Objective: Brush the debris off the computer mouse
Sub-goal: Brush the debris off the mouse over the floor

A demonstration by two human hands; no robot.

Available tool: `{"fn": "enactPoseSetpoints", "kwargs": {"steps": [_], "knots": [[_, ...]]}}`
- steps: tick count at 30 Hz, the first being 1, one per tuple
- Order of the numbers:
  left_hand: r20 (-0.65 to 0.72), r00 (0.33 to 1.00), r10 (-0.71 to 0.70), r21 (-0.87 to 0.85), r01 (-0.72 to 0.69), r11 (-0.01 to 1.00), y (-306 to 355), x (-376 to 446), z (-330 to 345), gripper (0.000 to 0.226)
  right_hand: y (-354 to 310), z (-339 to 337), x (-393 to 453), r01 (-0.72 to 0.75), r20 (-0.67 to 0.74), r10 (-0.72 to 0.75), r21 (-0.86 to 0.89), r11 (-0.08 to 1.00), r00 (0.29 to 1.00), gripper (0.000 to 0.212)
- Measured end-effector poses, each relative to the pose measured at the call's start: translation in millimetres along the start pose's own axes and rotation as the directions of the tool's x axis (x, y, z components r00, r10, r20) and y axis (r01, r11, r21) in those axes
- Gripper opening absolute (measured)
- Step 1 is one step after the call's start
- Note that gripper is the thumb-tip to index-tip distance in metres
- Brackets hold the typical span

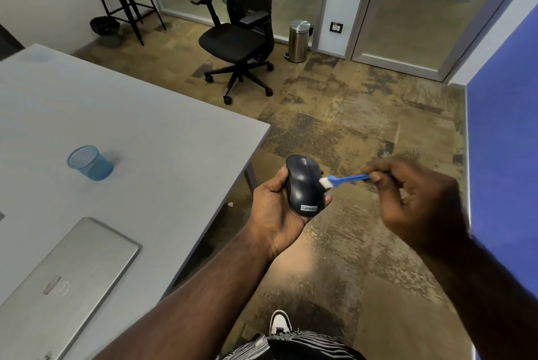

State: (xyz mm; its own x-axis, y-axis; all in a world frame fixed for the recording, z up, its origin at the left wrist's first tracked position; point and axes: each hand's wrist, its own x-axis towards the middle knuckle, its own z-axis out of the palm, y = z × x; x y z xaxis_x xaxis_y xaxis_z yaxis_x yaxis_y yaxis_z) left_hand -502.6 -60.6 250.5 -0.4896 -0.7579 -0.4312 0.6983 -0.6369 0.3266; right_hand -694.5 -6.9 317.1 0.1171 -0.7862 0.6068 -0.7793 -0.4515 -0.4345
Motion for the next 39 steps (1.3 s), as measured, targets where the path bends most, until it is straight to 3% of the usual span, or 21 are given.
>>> {"fn": "enactPoseSetpoints", "kwargs": {"steps": [6,11,16,21,25,30,35,39], "knots": [[0.053,0.999,0.005,-0.036,-0.003,0.999,1,-3,-3,0.058,-8,-1,-9,0.062,0.093,-0.070,0.086,0.994,0.993,0.016],[0.094,0.996,-0.008,-0.100,0.017,0.995,0,-4,-5,0.054,0,-2,-3,-0.020,-0.033,0.021,0.038,0.999,0.999,0.014],[0.100,0.995,-0.017,-0.111,0.028,0.993,0,-4,-9,0.058,-5,0,-4,0.062,0.050,-0.066,0.077,0.995,0.997,0.015],[0.093,0.995,-0.038,-0.058,0.044,0.997,-1,-3,-8,0.057,-3,3,3,-0.017,-0.062,0.020,0.043,0.999,0.998,0.015],[0.076,0.996,-0.037,-0.007,0.037,0.999,-1,-5,-7,0.053,-6,7,5,0.050,-0.017,-0.049,0.039,0.998,0.999,0.015],[0.102,0.993,-0.066,0.067,0.059,0.996,1,-9,-3,0.056,8,8,19,-0.050,-0.075,0.052,0.039,0.998,0.996,0.017],[0.116,0.990,-0.080,0.128,0.065,0.990,-3,-9,-1,0.057,3,13,23,-0.008,-0.029,0.010,0.056,0.998,1.000,0.017],[0.110,0.990,-0.087,0.166,0.068,0.984,-4,-8,-4,0.056,7,12,30,-0.076,-0.036,0.077,0.039,0.996,0.996,0.017]]}}
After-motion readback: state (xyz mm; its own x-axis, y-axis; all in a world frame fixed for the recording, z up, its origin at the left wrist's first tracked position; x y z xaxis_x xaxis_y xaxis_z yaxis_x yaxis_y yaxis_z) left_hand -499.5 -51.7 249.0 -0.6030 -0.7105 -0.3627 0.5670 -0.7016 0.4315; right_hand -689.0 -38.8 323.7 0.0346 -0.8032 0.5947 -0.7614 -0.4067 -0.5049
